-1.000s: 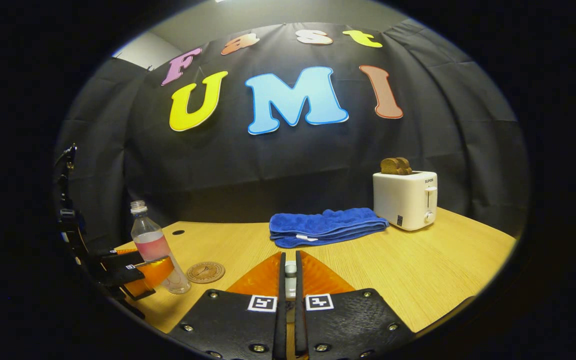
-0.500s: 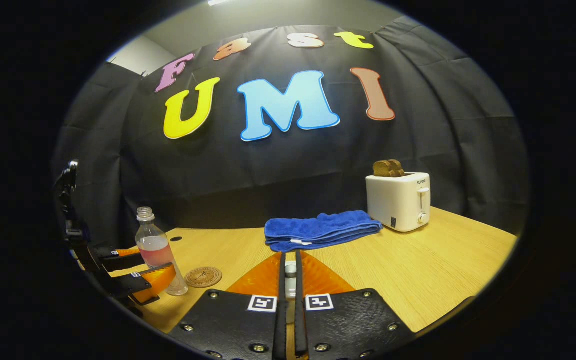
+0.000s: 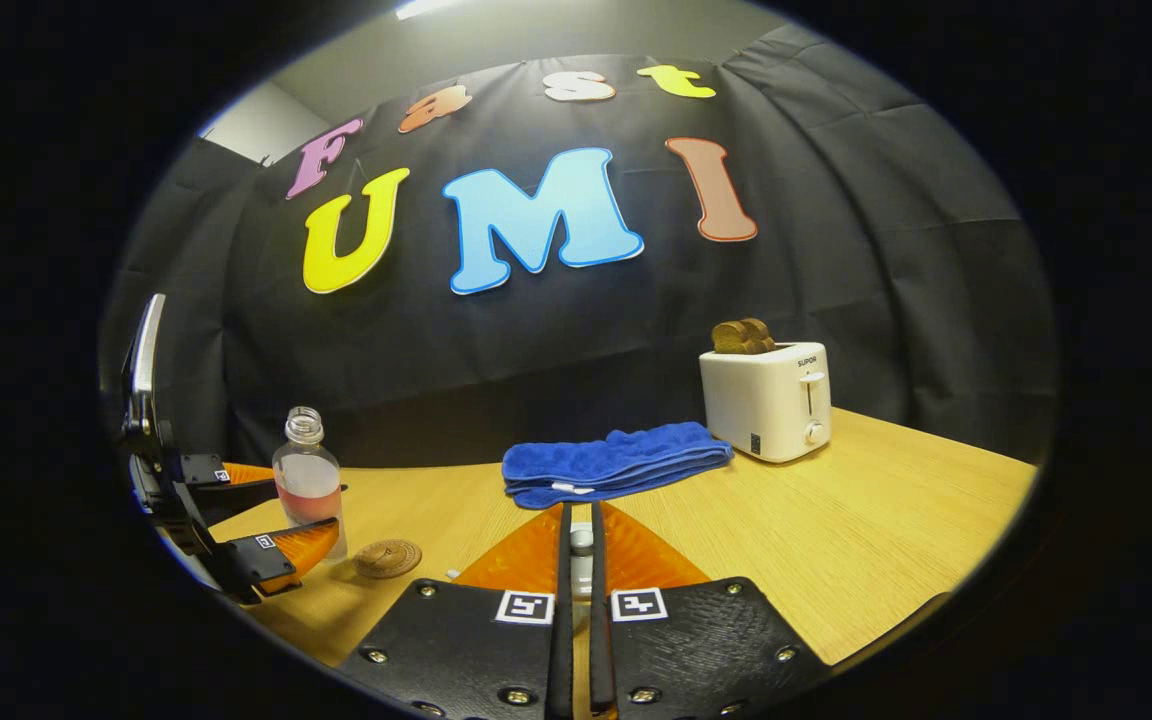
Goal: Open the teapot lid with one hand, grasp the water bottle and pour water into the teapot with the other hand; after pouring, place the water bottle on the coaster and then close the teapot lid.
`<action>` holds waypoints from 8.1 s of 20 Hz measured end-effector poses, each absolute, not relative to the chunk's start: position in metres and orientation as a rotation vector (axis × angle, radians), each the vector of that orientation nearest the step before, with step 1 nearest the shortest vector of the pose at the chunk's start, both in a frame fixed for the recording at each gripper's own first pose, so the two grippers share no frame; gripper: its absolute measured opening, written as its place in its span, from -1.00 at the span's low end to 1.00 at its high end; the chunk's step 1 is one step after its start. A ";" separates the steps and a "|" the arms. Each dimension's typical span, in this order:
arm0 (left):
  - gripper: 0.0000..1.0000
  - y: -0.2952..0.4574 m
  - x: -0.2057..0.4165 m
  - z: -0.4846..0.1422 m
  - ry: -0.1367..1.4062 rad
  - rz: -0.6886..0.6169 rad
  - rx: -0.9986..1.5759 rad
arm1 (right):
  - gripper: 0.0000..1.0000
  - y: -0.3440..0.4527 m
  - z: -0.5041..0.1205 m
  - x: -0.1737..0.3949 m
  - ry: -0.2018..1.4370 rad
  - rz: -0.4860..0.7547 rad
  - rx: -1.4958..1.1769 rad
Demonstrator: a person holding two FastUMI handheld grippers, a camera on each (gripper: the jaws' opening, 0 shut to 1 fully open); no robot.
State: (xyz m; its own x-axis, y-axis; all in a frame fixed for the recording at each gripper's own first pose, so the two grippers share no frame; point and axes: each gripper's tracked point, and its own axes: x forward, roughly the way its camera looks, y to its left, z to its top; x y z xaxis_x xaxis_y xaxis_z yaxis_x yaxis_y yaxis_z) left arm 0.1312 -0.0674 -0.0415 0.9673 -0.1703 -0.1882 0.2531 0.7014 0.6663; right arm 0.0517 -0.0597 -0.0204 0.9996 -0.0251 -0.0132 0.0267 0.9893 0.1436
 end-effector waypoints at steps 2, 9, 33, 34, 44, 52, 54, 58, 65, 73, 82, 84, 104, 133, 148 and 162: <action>0.67 -0.077 0.136 -0.039 0.108 -0.258 0.847 | -0.87 -0.067 -0.022 0.050 0.011 -0.040 0.147; 0.69 -0.109 0.140 -0.043 0.097 -0.333 1.090 | -0.87 -0.088 -0.023 0.045 0.007 -0.083 0.148; 0.69 -0.134 0.153 -0.036 0.067 -0.378 1.731 | -0.87 -0.132 -0.034 0.025 0.005 -0.150 0.219; 0.69 -0.135 0.156 -0.035 0.064 -0.377 1.752 | -0.87 -0.133 -0.035 0.025 0.009 -0.152 0.226; 0.69 -0.144 0.155 -0.031 0.036 -0.386 1.908 | -0.87 -0.133 -0.031 0.022 -0.001 -0.141 0.245; 0.69 -0.148 0.153 -0.019 0.014 -0.373 1.988 | -0.87 -0.132 -0.029 0.021 -0.005 -0.135 0.250; 0.69 -0.148 0.153 -0.016 0.010 -0.370 1.999 | -0.87 -0.132 -0.029 0.021 -0.005 -0.134 0.252; 0.69 -0.146 0.152 -0.010 0.005 -0.359 2.024 | -0.87 -0.131 -0.029 0.021 -0.002 -0.131 0.255; 0.69 -0.140 0.155 0.001 0.005 -0.345 2.073 | -0.87 -0.132 -0.030 0.021 0.003 -0.133 0.259; 0.70 -0.137 0.156 0.009 0.006 -0.334 2.123 | -0.87 -0.131 -0.032 0.022 0.009 -0.129 0.261; 0.67 -0.138 0.155 0.016 0.007 -0.328 2.178 | -0.87 -0.131 -0.032 0.021 0.008 -0.123 0.267; 0.69 -0.140 0.154 0.018 0.002 -0.329 2.186 | -0.87 -0.130 -0.031 0.021 0.008 -0.121 0.270; 0.69 -0.155 0.155 0.022 -0.010 -0.338 2.307 | -0.87 -0.130 -0.028 0.019 0.000 -0.108 0.292; 0.69 -0.161 0.152 -0.012 0.004 -0.438 2.137 | -0.87 -0.127 -0.033 0.020 0.021 -0.095 0.293; 0.69 -0.103 0.147 0.002 -0.038 -0.297 1.074 | -0.87 -0.122 -0.048 0.029 0.070 -0.101 0.243; 0.69 -0.036 0.187 -0.045 0.109 -0.228 -0.014 | -0.87 -0.117 -0.057 0.033 0.100 -0.105 0.210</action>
State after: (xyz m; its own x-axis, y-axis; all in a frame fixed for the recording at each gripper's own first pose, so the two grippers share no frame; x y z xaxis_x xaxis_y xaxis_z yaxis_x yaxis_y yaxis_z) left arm 0.1875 -0.0363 -0.0449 0.9683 -0.2262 -0.1058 0.2246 0.9741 -0.0266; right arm 0.0331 -0.1166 -0.0571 0.9896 -0.0929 -0.1102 0.1139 0.9726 0.2027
